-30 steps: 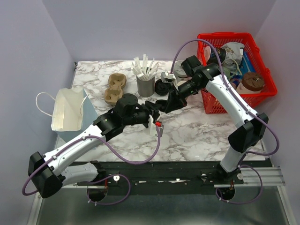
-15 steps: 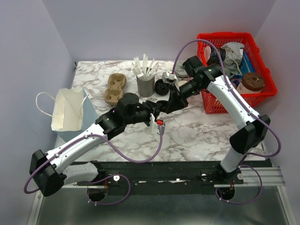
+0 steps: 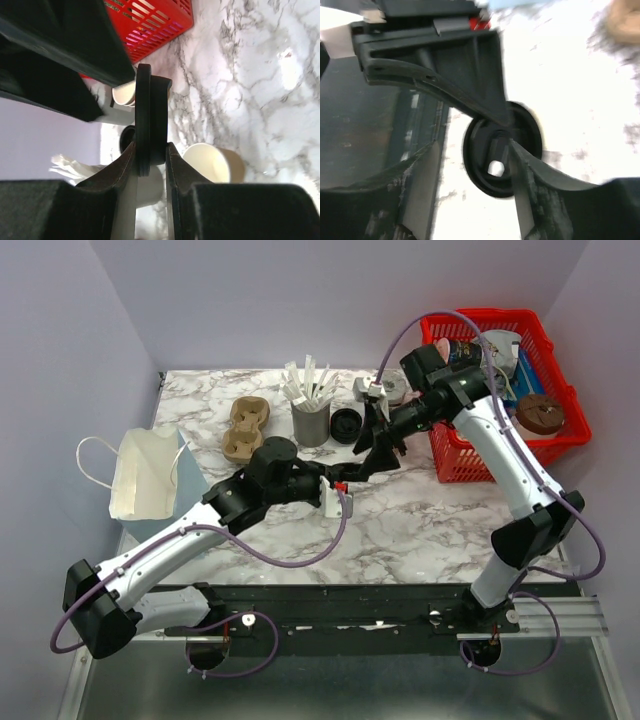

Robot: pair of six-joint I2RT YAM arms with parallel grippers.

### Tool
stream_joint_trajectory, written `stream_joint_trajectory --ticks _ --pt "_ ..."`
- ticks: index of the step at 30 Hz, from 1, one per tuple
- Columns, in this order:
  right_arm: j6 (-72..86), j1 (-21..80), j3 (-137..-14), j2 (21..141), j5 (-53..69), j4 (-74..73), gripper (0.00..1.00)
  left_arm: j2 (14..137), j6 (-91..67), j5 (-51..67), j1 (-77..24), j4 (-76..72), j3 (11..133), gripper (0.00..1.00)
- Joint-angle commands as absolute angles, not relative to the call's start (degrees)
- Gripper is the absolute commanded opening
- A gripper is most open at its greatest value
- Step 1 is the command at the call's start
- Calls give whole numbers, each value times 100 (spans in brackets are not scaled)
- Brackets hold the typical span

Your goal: Pack the takeout coffee

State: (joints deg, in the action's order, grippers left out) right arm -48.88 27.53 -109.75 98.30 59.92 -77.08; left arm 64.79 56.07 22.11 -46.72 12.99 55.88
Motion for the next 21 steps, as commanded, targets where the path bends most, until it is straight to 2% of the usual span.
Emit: stream_joint_trajectory --ticks 1,2,5,9,10,14,21 --pt "-3891 2444 -11322 9194 5740 -7334 72 6398 3265 2530 -4483 1459 5932 4" --pt "-3554 2382 -11172 9063 5722 -6460 77 6398 2895 2592 -4413 1450 5933 4" --pt "-2323 2180 -10428 8719 5713 -4929 78 6460 1314 3337 -3860 1328 5854 3" --pt "-1828 2118 -9906 8833 5800 -4509 78 6854 -744 4462 -2806 722 5468 4" --pt "-1880 2118 -9792 8859 5844 -4483 80 6977 -1139 4752 -2447 277 5354 4" --pt "-1618 2118 -8905 8711 5801 -3555 81 7636 -3360 5887 -2074 -1508 4765 4" --pt "-624 2118 -7990 8858 5599 -2532 81 7875 -3541 6021 -1916 -1512 4439 4"
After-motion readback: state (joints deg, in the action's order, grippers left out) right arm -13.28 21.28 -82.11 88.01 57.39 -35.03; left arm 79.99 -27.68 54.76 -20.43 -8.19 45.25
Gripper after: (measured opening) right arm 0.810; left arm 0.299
